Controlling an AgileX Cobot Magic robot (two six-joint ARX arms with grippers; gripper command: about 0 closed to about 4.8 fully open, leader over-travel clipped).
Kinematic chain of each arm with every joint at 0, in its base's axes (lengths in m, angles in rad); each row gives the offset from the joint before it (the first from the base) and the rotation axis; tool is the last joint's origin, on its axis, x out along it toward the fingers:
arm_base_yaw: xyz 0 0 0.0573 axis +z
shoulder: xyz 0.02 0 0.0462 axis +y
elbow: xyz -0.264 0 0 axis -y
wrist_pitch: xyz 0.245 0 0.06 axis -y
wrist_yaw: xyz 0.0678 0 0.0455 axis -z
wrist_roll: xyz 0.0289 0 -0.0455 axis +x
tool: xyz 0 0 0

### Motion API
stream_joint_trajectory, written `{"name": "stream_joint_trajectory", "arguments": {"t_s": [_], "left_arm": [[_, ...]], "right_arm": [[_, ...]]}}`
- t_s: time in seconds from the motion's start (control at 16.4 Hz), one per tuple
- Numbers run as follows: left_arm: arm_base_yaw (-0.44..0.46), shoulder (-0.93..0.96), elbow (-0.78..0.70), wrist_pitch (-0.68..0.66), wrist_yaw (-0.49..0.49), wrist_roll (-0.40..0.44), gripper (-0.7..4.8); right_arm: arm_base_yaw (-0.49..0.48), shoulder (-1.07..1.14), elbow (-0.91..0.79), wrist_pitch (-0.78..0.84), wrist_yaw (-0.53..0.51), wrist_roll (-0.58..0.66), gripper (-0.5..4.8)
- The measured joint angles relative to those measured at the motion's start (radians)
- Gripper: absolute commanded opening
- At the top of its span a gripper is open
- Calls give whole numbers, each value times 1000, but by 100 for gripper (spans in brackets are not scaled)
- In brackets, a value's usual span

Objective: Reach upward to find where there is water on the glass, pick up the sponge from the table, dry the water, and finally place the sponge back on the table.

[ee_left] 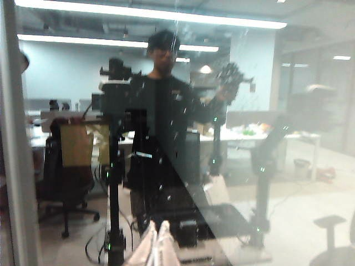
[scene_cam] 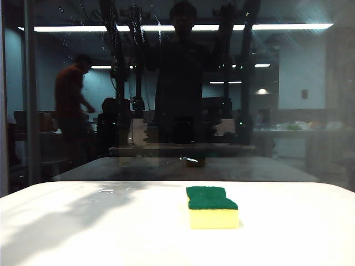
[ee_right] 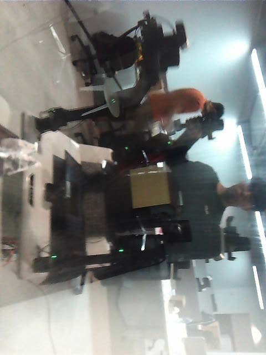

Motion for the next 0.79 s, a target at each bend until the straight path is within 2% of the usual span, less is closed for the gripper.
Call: {"name": "stream_joint_trajectory", "arguments": {"t_s": [0.43,0.55,0.67,0.79], "left_arm": [[0,20,0,-13,21,0,-6],[0,18,0,-12,92,0,-6],[0,18,0,-13,201,-1,-6],[0,18,0,-9,288,-56,-6]], "right_arm": [[0,3,0,-4,-11,0,-9],[0,3,0,-24,-14,0,-9],[0,3,0,-50,-89,0,-9],[0,3,0,-48,-141,0,-9]]}}
